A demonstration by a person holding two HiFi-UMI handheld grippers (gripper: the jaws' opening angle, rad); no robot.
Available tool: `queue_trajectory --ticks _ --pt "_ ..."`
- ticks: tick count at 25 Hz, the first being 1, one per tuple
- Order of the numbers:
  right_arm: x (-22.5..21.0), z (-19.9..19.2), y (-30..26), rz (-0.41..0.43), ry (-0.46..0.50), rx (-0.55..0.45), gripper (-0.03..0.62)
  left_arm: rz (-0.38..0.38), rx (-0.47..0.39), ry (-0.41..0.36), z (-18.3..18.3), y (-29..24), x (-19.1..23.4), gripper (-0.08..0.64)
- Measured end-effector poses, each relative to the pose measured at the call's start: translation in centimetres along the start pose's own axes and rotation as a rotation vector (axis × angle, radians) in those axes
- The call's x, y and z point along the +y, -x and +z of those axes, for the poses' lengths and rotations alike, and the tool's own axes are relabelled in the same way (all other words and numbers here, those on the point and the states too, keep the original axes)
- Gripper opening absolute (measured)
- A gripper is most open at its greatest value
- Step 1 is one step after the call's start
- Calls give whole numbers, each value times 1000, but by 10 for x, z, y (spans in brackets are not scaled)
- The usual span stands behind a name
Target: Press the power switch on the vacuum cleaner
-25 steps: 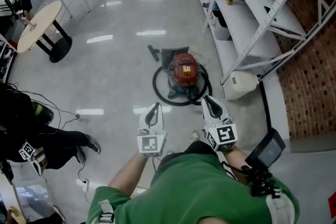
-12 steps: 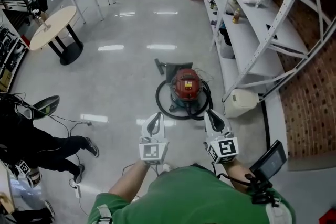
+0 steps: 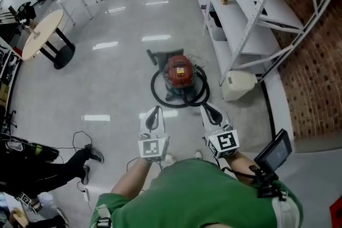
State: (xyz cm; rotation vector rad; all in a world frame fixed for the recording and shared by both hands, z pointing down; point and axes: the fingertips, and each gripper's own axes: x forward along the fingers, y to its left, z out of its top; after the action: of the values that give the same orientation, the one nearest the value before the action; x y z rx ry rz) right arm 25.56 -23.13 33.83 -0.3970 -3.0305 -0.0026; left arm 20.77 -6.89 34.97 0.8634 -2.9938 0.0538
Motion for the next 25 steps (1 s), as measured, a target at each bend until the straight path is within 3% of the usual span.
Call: queue_trajectory --ticks 12,25 --pt "-7 -8 21 -19 -16 2 25 -37 15 -6 -3 7 -28 3" --pt "0 -12 16 -17 -19 3 4 -27 32 8 -11 14 -19 3"
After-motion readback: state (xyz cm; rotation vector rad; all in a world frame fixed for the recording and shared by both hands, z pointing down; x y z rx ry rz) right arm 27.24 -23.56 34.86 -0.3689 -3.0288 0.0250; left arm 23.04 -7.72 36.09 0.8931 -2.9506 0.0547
